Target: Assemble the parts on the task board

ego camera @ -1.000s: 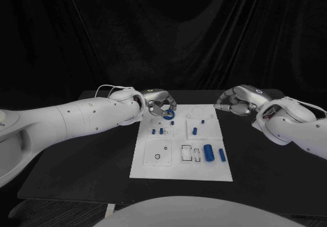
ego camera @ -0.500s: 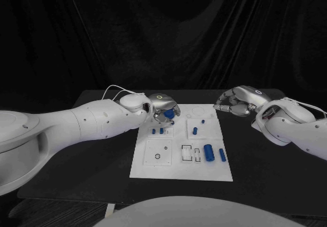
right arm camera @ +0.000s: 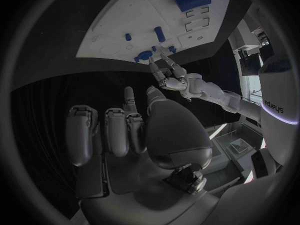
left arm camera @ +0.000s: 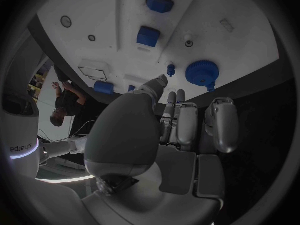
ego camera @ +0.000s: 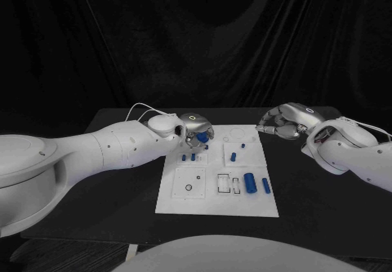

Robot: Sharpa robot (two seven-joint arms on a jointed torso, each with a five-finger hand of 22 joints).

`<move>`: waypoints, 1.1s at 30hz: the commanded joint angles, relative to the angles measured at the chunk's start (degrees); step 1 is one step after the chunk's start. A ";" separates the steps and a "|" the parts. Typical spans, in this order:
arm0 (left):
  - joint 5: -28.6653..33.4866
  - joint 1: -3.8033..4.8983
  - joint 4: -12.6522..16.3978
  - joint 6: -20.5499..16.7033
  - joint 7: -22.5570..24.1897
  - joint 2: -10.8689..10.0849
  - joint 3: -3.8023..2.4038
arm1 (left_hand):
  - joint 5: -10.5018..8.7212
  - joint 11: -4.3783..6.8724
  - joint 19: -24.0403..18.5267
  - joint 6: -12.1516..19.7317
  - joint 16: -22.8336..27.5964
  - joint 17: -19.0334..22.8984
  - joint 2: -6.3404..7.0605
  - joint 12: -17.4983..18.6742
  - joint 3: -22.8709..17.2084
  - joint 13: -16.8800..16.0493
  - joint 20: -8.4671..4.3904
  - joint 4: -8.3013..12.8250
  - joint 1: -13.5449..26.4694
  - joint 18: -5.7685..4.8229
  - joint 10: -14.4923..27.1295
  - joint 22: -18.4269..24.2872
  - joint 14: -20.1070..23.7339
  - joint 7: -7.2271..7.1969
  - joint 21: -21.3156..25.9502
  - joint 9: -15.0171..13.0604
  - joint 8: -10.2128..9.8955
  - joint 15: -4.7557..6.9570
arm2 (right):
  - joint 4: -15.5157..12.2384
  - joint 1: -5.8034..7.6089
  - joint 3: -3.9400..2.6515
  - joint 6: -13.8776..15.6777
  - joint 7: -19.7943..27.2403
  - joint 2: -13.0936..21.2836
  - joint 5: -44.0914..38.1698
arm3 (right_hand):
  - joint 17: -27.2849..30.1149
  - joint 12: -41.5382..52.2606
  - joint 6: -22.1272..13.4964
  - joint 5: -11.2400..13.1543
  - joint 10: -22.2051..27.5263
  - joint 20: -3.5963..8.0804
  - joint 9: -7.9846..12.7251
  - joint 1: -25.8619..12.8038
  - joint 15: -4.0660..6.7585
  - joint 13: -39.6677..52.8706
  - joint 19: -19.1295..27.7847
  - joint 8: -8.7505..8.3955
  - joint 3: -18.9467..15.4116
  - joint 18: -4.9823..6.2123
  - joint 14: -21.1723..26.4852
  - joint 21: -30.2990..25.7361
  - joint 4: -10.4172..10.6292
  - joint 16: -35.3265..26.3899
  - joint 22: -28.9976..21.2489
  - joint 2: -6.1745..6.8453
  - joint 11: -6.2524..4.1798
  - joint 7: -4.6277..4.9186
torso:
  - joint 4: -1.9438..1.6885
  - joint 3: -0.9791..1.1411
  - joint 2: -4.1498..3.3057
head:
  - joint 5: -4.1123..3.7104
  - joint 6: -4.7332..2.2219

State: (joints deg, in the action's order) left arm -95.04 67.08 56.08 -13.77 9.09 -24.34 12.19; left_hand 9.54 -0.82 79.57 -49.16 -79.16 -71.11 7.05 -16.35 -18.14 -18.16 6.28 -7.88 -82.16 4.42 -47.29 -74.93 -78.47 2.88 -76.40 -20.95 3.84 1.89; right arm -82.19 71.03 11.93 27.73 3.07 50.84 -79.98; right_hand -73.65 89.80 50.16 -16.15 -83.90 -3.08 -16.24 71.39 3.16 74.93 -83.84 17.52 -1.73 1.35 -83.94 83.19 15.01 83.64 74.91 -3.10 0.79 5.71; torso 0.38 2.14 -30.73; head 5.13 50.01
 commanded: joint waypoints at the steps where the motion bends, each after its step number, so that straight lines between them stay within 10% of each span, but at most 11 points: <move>1: -0.64 -0.28 -0.53 0.96 -0.61 0.50 -0.06 | 0.06 -0.06 -0.22 -0.77 0.14 0.04 -0.17 0.00 -0.18 -0.04 0.01 0.46 0.35 -0.93 -0.92 -10.43 0.30 0.00 0.29 0.29 0.29 -0.01 | -0.14 -0.12 -0.05 0.14 0.16 0.15 -0.08 | 0.00 0.20 0.17 -0.28 -6.10 -0.38 0.10 -0.19 -0.41 15.07 -2.88 -0.39 -0.10 0.53 -3.22 -0.16 0.23 -0.19 12.58 -0.34 0.46 0.15 | -0.03 -0.01 0.00 | -0.06 -0.01; 33: -0.65 -2.12 -5.10 2.05 1.13 3.74 -0.08 | 0.45 -0.32 -0.30 -5.27 0.69 1.93 -1.21 0.90 -1.98 1.52 -0.10 1.93 -0.03 -0.86 -6.62 -10.32 0.93 1.08 0.81 2.74 0.46 -0.65 | -0.47 -0.13 -0.05 0.21 0.02 0.34 -0.07 | 0.08 0.20 0.23 -0.48 -6.10 -0.38 0.12 -0.09 -0.40 15.07 -2.83 -0.40 -0.07 0.56 -3.21 -0.26 0.19 -0.22 12.54 -0.37 0.45 0.14 | -0.03 0.00 -0.05 | -0.28 -0.01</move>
State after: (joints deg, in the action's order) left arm -95.56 65.15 51.13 -11.89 9.12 -20.82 12.18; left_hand 9.82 -1.14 79.57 -54.00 -78.65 -69.44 6.36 -15.74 -19.80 -16.85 6.28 -5.90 -81.93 4.41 -53.38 -74.91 -77.80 4.00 -75.77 -18.34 4.32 1.22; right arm -82.50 71.02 11.93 27.74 3.12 51.09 -79.96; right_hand -73.65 89.80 50.16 -16.37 -83.90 -3.08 -16.19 71.39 3.16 74.91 -83.84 17.30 -1.73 1.36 -83.94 83.19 15.01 83.64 74.93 -3.10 0.80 5.71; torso 0.36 2.14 -30.77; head 4.91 50.01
